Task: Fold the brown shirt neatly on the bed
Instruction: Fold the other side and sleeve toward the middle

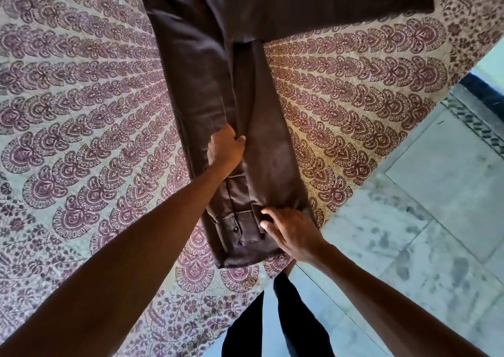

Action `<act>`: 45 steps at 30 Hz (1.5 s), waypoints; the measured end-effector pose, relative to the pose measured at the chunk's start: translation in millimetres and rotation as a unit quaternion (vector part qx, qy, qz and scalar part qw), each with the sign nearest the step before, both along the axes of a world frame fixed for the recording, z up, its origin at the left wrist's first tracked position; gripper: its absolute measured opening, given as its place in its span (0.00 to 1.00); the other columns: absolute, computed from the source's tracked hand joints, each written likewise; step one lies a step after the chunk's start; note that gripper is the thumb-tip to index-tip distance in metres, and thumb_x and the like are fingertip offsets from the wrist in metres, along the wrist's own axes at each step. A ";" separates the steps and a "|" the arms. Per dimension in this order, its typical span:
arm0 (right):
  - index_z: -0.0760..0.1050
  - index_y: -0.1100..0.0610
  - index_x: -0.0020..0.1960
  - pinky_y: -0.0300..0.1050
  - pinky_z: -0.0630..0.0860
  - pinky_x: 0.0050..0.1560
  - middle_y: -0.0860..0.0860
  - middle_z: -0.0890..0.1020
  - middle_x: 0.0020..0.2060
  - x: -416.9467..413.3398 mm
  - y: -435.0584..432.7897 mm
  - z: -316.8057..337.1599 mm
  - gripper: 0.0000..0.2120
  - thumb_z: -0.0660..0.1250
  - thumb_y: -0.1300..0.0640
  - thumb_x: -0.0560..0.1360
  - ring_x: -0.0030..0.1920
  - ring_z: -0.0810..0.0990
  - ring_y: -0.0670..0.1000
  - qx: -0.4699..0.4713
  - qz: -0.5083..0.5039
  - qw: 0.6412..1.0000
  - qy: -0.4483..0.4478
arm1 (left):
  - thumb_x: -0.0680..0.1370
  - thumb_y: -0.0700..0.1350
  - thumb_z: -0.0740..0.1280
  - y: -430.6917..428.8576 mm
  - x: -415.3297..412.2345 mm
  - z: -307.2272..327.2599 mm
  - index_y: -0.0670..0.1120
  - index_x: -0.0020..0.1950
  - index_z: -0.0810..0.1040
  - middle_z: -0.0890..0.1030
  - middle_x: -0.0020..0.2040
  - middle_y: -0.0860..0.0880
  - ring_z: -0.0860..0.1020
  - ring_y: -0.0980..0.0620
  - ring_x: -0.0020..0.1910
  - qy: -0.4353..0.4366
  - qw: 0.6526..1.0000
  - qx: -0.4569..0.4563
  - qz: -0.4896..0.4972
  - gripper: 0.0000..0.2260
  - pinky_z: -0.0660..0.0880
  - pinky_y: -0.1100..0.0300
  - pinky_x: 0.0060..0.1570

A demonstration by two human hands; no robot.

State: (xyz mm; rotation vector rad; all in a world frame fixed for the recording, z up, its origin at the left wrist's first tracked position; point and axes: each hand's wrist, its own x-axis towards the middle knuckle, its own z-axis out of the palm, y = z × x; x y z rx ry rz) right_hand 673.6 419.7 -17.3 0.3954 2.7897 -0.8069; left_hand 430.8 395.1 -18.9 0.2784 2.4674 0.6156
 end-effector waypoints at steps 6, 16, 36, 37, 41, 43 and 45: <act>0.76 0.51 0.55 0.46 0.79 0.38 0.51 0.85 0.42 -69.8 73.8 22.4 0.13 0.58 0.46 0.80 0.38 0.83 0.53 0.000 -0.060 0.998 -0.018 | 0.75 0.49 0.69 24.2 -40.6 24.1 0.46 0.56 0.73 0.75 0.59 0.42 0.77 0.38 0.56 0.051 0.997 0.032 -0.051 0.13 0.72 0.49 0.53; 0.76 0.58 0.58 0.44 0.78 0.43 0.53 0.83 0.49 -201.1 281.1 29.1 0.12 0.69 0.58 0.75 0.44 0.81 0.51 0.149 -0.194 0.970 -0.010 | 0.76 0.44 0.65 165.8 -115.0 42.4 0.46 0.59 0.73 0.74 0.60 0.42 0.76 0.37 0.57 0.154 0.974 0.007 -0.167 0.12 0.76 0.44 0.53; 0.76 0.61 0.52 0.52 0.77 0.47 0.56 0.82 0.39 -206.6 372.1 -11.4 0.08 0.63 0.63 0.74 0.39 0.81 0.56 0.300 -0.207 0.931 0.012 | 0.77 0.38 0.62 178.9 -166.0 11.4 0.41 0.60 0.69 0.75 0.56 0.37 0.79 0.33 0.50 0.210 0.953 -0.149 -0.161 0.13 0.75 0.43 0.45; 0.75 0.61 0.53 0.52 0.77 0.45 0.56 0.82 0.39 -197.6 353.9 -8.8 0.09 0.66 0.64 0.73 0.39 0.81 0.56 0.285 -0.200 0.937 0.015 | 0.77 0.37 0.61 174.5 -166.4 11.7 0.41 0.61 0.68 0.75 0.56 0.37 0.78 0.33 0.50 0.222 0.949 -0.147 -0.169 0.13 0.76 0.42 0.45; 0.75 0.61 0.57 0.47 0.79 0.34 0.54 0.83 0.39 -162.8 279.8 5.1 0.14 0.71 0.60 0.73 0.36 0.82 0.53 0.244 -0.162 0.956 0.007 | 0.79 0.35 0.57 156.7 -174.0 15.7 0.41 0.66 0.67 0.72 0.60 0.37 0.77 0.34 0.54 0.244 0.927 -0.151 -0.241 0.15 0.75 0.41 0.47; 0.75 0.59 0.56 0.43 0.76 0.26 0.52 0.83 0.37 -147.6 243.5 13.0 0.12 0.69 0.56 0.75 0.31 0.82 0.52 0.237 -0.152 0.959 0.015 | 0.80 0.36 0.56 144.7 -179.4 19.8 0.40 0.65 0.68 0.72 0.61 0.37 0.76 0.33 0.56 0.233 0.937 -0.141 -0.219 0.14 0.75 0.40 0.49; 0.75 0.58 0.54 0.42 0.73 0.23 0.51 0.81 0.36 -136.8 212.3 19.1 0.11 0.64 0.51 0.77 0.29 0.81 0.52 0.219 -0.149 0.964 0.037 | 0.80 0.37 0.56 132.4 -182.9 22.0 0.40 0.63 0.69 0.73 0.61 0.36 0.76 0.32 0.57 0.216 0.960 -0.120 -0.135 0.13 0.73 0.40 0.52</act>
